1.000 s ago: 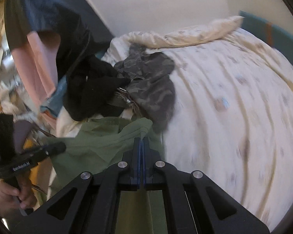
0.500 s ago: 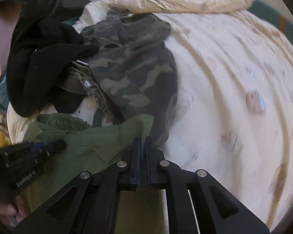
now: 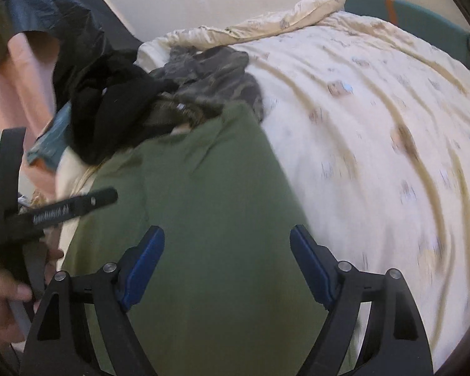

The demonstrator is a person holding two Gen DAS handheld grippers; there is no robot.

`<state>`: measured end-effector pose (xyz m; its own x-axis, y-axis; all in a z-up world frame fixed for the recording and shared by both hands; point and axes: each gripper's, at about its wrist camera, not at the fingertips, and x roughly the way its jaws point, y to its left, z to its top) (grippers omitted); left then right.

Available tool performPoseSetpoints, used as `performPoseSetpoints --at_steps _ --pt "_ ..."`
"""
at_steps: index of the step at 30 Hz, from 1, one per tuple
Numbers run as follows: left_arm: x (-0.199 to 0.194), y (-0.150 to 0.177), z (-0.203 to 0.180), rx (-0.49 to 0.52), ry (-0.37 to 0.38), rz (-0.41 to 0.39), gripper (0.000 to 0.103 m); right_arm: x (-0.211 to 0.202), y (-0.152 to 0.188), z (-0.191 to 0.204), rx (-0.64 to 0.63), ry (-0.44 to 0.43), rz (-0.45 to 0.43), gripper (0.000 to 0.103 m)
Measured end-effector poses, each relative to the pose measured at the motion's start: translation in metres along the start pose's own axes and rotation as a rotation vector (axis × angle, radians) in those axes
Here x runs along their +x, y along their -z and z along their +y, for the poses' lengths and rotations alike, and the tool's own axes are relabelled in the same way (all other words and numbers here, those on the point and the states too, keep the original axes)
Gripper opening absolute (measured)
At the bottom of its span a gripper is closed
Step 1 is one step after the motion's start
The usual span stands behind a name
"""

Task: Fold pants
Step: 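Open both grippers and smooth the folded pants flat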

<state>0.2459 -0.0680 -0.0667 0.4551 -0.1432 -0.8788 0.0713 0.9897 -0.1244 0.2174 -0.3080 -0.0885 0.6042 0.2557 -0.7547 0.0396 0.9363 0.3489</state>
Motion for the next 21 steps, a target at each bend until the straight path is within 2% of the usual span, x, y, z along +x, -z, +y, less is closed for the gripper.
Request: performPoseSetpoints --at_steps 3,6,9,13,17,21 --pt "-0.026 0.03 0.008 -0.054 -0.023 -0.008 0.09 -0.032 0.031 0.003 -0.021 0.005 0.005 0.084" --pt "-0.048 0.062 0.014 -0.08 -0.052 -0.008 0.09 -0.052 0.047 0.001 0.015 -0.046 0.039 0.084" --pt "-0.064 0.089 0.017 -0.09 -0.08 -0.012 0.09 -0.072 0.063 0.004 -0.031 -0.046 0.029 0.084" --pt "-0.073 0.117 0.023 -0.138 -0.136 -0.005 0.09 -0.066 0.074 0.008 -0.075 -0.052 0.069 0.084" --pt "-0.075 0.129 0.022 -0.179 -0.141 0.009 0.09 -0.062 0.074 0.016 -0.105 -0.079 0.085 0.084" --pt "-0.075 0.134 0.014 -0.171 -0.162 0.016 0.09 -0.06 0.076 0.016 -0.06 -0.144 0.1 0.084"
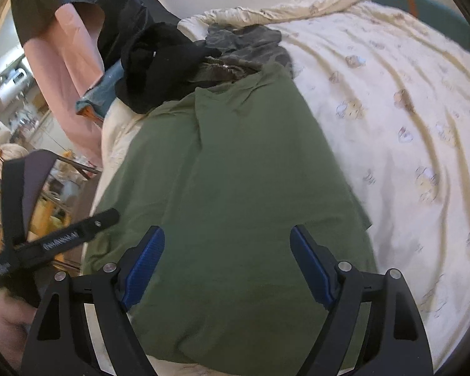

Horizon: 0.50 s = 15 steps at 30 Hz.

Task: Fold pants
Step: 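Open both grippers and smooth the folded pants flat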

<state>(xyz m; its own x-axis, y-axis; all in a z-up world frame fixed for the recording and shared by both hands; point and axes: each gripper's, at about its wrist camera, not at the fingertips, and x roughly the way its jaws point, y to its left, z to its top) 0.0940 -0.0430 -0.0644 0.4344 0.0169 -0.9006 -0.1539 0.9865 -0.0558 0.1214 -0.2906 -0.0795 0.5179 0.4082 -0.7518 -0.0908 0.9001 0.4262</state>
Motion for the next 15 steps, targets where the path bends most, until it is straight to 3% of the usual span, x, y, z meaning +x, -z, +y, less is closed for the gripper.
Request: performPoseSetpoints --at_steps 15 --pt "-0.0051 0.0037 -0.0122 0.012 -0.043 -0.014 0.09 -0.0095 -0.0056 0.0044 0.007 -0.034 -0.024 0.084"
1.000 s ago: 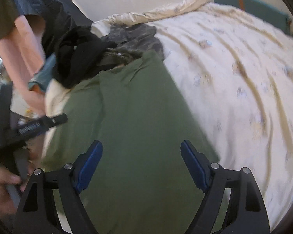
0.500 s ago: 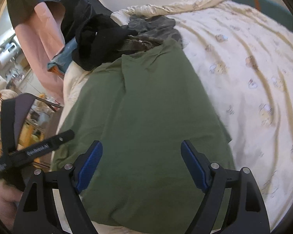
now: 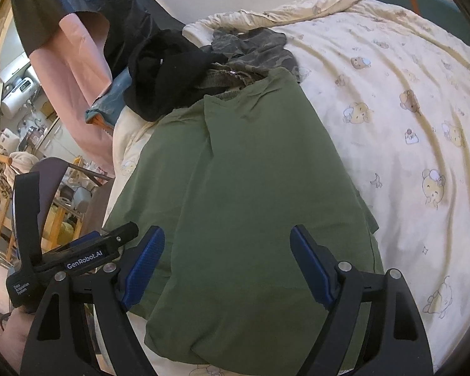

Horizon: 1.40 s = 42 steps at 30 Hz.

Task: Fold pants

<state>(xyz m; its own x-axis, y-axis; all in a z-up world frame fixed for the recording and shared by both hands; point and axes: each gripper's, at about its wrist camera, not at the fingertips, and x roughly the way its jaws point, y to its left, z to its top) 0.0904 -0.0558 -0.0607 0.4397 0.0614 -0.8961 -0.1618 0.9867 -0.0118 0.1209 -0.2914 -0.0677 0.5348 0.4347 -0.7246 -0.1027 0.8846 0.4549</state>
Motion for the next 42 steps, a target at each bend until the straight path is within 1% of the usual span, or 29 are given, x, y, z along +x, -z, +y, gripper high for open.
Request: performPoseSetpoints --at_steps 5,9,14,18,21,23,25,27,29,34,36,37,38,40,42 --pt "-0.001 0.001 -0.002 -0.013 0.003 -0.001 0.09 -0.001 0.0 -0.001 -0.007 -0.002 0.004 0.084" --pt "-0.004 0.002 -0.003 -0.005 0.009 -0.005 0.09 0.001 0.0 -0.005 0.013 -0.006 0.01 0.084" --pt "-0.008 0.004 -0.001 -0.009 0.023 -0.011 0.09 0.001 0.003 -0.008 0.012 0.021 0.013 0.084" --pt "-0.01 0.014 0.002 -0.017 0.039 0.011 0.09 0.002 0.008 -0.012 0.031 0.027 0.029 0.084" --pt "-0.016 0.024 0.005 -0.005 0.027 0.023 0.09 -0.001 0.008 -0.014 0.06 0.011 0.039 0.084" --pt "-0.021 0.029 0.007 0.008 0.021 0.021 0.09 -0.011 0.008 -0.017 0.086 -0.036 0.031 0.084" --pt "-0.025 0.033 0.007 0.022 0.031 0.011 0.09 -0.019 0.008 -0.022 0.092 -0.028 0.026 0.084" --pt "-0.027 0.038 0.008 0.028 0.049 -0.001 0.09 -0.028 0.009 -0.034 0.109 -0.007 0.025 0.084" --pt "-0.026 0.042 0.009 0.018 0.072 0.006 0.09 -0.036 0.012 -0.058 0.163 0.021 0.035 0.084" --pt "-0.024 0.054 0.014 0.0 0.149 0.02 0.09 -0.058 0.023 -0.125 0.406 0.05 0.04 0.084" --pt "-0.024 0.06 0.018 0.011 0.161 0.025 0.09 -0.06 0.028 -0.137 0.444 0.059 0.071 0.084" --pt "-0.023 0.062 0.02 0.016 0.167 0.029 0.09 -0.058 0.03 -0.14 0.449 0.06 0.103 0.084" --pt "-0.023 0.064 0.023 0.019 0.175 0.031 0.09 -0.055 0.032 -0.142 0.44 0.068 0.137 0.084" --pt "-0.022 0.067 0.028 0.025 0.187 0.03 0.09 -0.046 0.035 -0.139 0.387 0.12 0.211 0.084" --pt "-0.021 0.072 0.035 0.023 0.202 0.03 0.09 -0.038 0.039 -0.137 0.373 0.137 0.272 0.082"
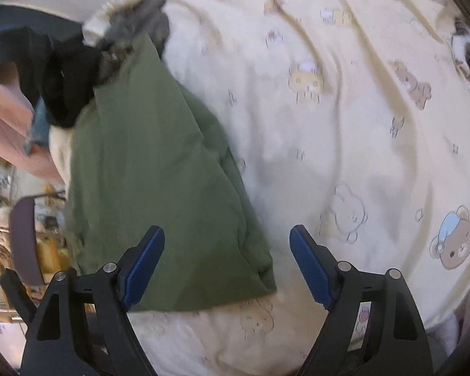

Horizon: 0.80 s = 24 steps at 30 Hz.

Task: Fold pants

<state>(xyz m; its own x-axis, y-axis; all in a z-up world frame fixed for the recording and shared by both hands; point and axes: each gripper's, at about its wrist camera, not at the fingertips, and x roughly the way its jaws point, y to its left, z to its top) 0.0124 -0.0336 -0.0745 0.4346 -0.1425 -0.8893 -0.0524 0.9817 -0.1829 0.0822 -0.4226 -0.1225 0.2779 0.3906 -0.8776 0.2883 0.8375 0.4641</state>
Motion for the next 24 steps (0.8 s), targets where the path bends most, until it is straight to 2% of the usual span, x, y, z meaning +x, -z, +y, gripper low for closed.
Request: performPoseSetpoints --at_steps 3,5,6,7,8,9,12,14,16,17,19,21,24 --pt "0.004 0.01 0.015 -0.034 0.029 0.016 0.09 0.016 0.009 0.008 -0.084 0.094 0.077 0.082" --pt "0.008 0.014 0.025 -0.058 0.046 0.046 0.09 0.03 0.019 0.01 -0.139 0.127 0.169 0.081" --pt "0.01 0.015 0.028 -0.06 0.047 0.058 0.09 0.037 0.025 0.012 -0.166 0.137 0.216 0.076" --pt "0.01 0.016 0.03 -0.061 0.043 0.065 0.09 0.04 0.027 0.014 -0.188 0.144 0.236 0.069" --pt "0.011 0.016 0.032 -0.064 0.037 0.068 0.09 0.041 0.027 0.016 -0.217 0.161 0.234 0.047" --pt "0.011 0.016 0.035 -0.07 0.027 0.072 0.09 0.041 0.027 0.017 -0.226 0.167 0.227 0.018" --pt "0.01 0.016 0.047 -0.115 0.008 0.078 0.09 0.03 0.026 0.024 -0.289 0.165 0.207 0.004" --pt "0.01 0.019 0.053 -0.14 0.009 0.086 0.09 0.005 0.023 0.031 -0.349 0.157 0.135 0.003" --pt "0.015 0.024 0.059 -0.166 0.003 0.108 0.09 -0.024 0.015 0.027 -0.334 0.164 0.028 0.003" --pt "0.018 0.025 0.06 -0.182 0.008 0.124 0.09 -0.027 0.012 0.024 -0.327 0.178 0.017 0.003" --pt "0.022 0.028 0.06 -0.199 0.033 0.148 0.09 -0.018 0.01 0.017 -0.329 0.223 0.053 0.003" --pt "0.02 0.029 0.05 -0.148 0.038 0.14 0.09 -0.005 0.01 0.011 -0.3 0.228 0.09 0.003" --pt "0.018 0.036 0.02 0.033 0.063 0.136 0.09 0.001 0.012 0.014 -0.309 0.249 0.083 0.003"
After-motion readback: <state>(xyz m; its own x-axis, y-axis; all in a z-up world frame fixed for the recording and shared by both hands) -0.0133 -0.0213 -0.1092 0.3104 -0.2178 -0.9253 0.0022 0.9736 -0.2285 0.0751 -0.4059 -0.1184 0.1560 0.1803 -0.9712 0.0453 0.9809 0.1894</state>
